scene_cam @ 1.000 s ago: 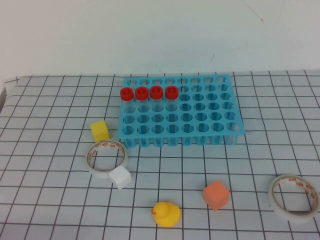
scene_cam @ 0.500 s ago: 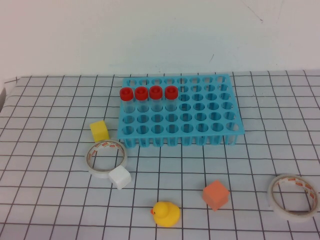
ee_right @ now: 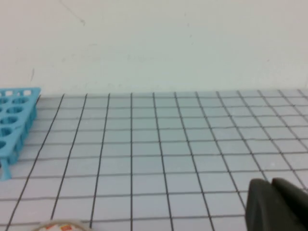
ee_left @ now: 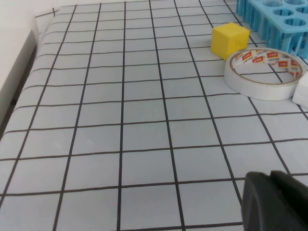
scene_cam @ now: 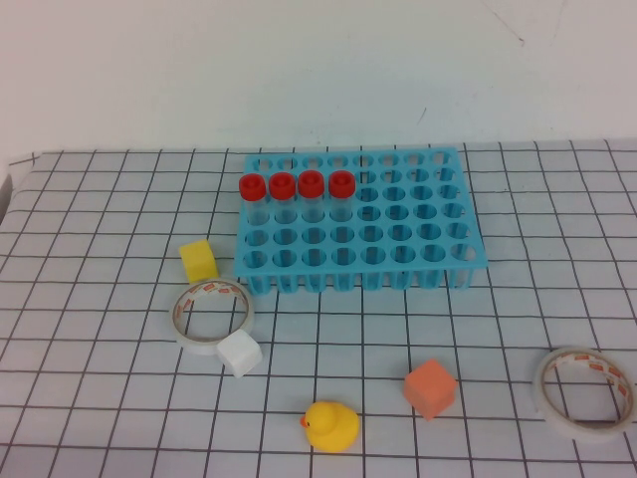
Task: Place the test tubes
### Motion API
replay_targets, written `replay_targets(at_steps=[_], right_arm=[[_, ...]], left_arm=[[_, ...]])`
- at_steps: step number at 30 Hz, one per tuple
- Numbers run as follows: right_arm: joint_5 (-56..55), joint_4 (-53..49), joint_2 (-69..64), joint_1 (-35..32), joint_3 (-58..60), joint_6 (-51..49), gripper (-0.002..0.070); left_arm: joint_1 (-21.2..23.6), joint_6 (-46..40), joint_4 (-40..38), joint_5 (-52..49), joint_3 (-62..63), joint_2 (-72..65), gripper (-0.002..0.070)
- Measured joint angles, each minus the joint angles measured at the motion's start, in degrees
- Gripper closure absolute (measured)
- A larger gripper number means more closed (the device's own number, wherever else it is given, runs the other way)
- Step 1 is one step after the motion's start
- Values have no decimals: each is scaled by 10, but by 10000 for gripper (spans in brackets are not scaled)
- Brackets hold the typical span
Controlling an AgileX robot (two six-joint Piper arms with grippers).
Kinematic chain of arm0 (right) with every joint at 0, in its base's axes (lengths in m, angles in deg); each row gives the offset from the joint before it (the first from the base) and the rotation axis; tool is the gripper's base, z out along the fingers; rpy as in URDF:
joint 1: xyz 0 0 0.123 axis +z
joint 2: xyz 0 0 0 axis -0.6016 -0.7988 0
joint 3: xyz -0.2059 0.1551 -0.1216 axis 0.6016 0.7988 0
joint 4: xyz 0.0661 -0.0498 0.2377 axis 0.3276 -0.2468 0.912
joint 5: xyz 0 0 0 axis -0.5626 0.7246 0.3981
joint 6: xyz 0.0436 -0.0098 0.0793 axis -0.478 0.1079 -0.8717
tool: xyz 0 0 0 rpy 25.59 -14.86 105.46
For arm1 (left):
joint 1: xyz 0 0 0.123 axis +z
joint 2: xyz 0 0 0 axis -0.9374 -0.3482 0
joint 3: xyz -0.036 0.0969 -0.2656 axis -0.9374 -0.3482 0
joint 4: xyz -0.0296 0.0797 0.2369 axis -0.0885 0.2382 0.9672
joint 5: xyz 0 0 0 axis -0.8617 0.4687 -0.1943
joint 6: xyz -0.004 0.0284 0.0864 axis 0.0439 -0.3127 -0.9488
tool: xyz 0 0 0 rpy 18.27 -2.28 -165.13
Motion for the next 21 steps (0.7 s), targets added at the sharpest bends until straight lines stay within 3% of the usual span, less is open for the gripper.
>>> replay_targets(at_steps=[14,21], right_arm=[[-44,-3,31,-11,7,5,678],[-51,100,66,-15,37,126,678]], left_arm=[[0,0,0,0,0,0,676],[0,0,0,0,0,0,676]])
